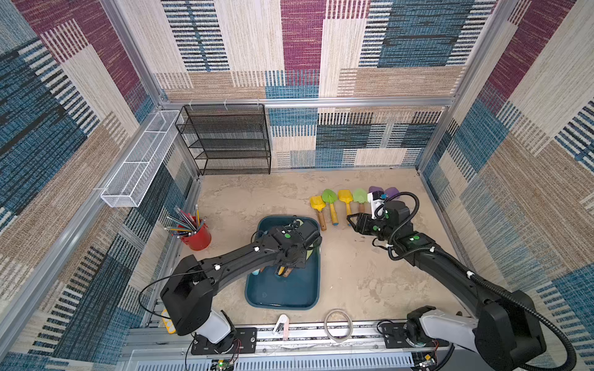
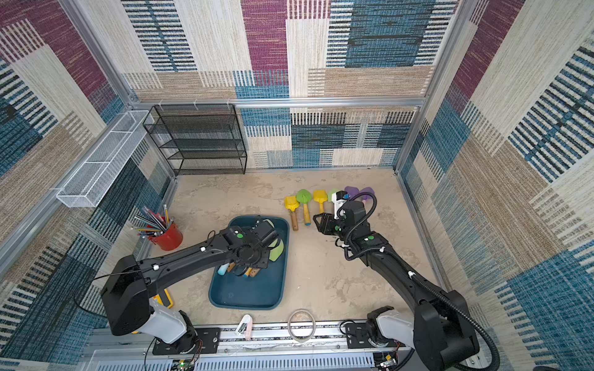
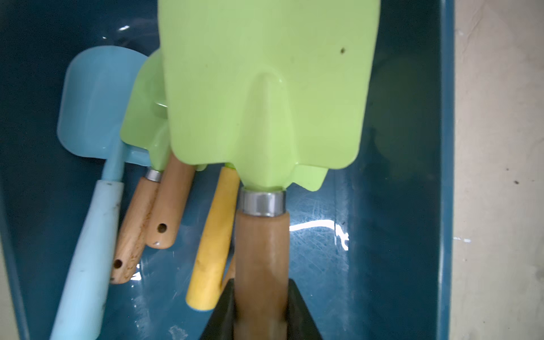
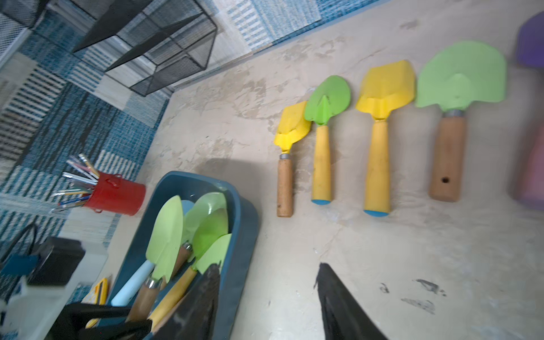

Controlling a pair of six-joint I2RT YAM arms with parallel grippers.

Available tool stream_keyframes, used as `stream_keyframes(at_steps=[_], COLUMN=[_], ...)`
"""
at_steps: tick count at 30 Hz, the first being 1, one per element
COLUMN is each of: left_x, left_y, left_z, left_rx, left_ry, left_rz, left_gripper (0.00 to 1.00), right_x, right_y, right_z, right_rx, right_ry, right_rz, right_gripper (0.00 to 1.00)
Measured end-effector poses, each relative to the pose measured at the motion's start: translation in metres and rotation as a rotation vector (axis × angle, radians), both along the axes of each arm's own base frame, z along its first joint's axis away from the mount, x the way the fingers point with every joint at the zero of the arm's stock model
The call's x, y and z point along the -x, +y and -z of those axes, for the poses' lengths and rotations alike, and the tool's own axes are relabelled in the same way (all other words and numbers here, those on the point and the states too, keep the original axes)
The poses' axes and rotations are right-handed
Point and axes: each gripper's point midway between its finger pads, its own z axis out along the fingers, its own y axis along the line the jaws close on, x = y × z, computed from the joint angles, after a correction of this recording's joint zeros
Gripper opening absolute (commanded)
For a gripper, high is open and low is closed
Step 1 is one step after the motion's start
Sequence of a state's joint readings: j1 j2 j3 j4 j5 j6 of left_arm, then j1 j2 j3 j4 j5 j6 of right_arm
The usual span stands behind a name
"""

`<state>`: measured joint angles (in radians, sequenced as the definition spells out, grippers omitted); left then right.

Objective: Take the shovel out of the storage box
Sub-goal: Pick up the shovel from the storage box.

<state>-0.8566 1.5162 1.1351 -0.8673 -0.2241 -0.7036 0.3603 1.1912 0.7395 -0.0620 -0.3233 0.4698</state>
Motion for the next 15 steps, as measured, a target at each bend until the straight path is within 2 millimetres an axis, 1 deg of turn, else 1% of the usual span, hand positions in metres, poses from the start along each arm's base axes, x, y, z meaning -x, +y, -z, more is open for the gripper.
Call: stream_keyframes(at_steps=[3,8,11,15], left_x=[-0.005,-0.009,-0.009,-0.009], left_y=[0.016,0.040,0.047,0.044], left_z=[-0.008,-0.021,-0.028,-0.034], left_rx=[0.058,0.206,0.319,0.466], left_ry=[-0.012,-0.045,-0.066,-0.076], left_rz=[-0.049,-0.130,-0.159,-0.167], left_gripper=[0.14,0.14,0.14,0.14], right_x=[0.011,0.028,0.038,0.049], right_y=[0.026,0.065,0.087,0.112], right_z=[-0.006,-0.007,-0.009,-0.008], right_rx=[-0.048,-0.126,-0.172,-0.230], right_ry=[-0.008,0.016,0.026,0.055], right_rz=[-0.092,-0.232,-0.309,-0.393], right_gripper=[0.59,0.62,0.62,0.62])
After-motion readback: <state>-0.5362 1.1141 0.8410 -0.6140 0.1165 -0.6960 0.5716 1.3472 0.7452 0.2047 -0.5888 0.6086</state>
